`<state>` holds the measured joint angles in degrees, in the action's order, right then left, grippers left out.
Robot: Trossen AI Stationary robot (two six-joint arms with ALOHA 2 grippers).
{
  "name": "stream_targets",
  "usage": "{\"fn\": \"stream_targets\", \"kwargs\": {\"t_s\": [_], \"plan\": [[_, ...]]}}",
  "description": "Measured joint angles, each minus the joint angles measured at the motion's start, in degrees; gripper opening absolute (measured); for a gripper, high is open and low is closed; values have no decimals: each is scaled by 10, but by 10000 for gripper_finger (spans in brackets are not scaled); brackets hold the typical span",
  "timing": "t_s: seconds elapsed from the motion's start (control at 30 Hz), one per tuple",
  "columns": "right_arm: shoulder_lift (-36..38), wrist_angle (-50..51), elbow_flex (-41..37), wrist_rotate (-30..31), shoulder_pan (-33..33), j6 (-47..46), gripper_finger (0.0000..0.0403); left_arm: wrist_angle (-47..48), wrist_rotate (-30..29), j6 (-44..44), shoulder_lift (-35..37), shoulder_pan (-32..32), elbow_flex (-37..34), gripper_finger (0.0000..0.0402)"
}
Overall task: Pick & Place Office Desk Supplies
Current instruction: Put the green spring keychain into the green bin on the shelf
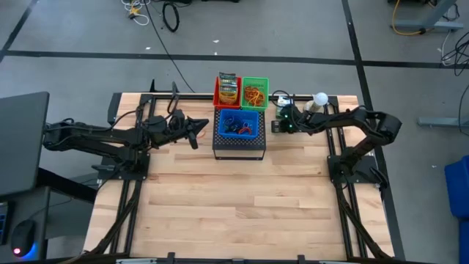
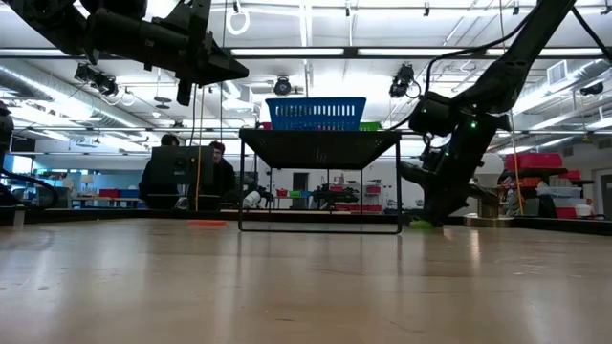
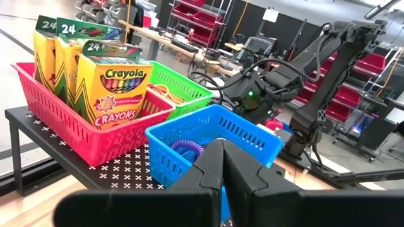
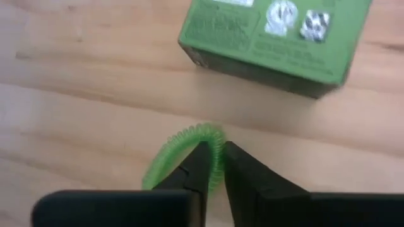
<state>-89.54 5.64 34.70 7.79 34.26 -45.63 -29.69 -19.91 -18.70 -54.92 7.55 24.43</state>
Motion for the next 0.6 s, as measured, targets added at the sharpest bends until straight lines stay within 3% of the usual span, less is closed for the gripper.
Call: {"fn": "stream_targets", "kwargs": {"t_s": [0.2, 0.4, 0.6], "plan": [[63, 70, -4, -7, -2, 16, 25, 0, -23, 1, 0, 0, 0, 9], [208, 144, 0, 12, -41, 22, 20, 0, -80, -7, 1, 1, 0, 9], [287, 189, 89, 76, -117, 31, 3, 33, -84, -50, 1, 33, 0, 9]]}}
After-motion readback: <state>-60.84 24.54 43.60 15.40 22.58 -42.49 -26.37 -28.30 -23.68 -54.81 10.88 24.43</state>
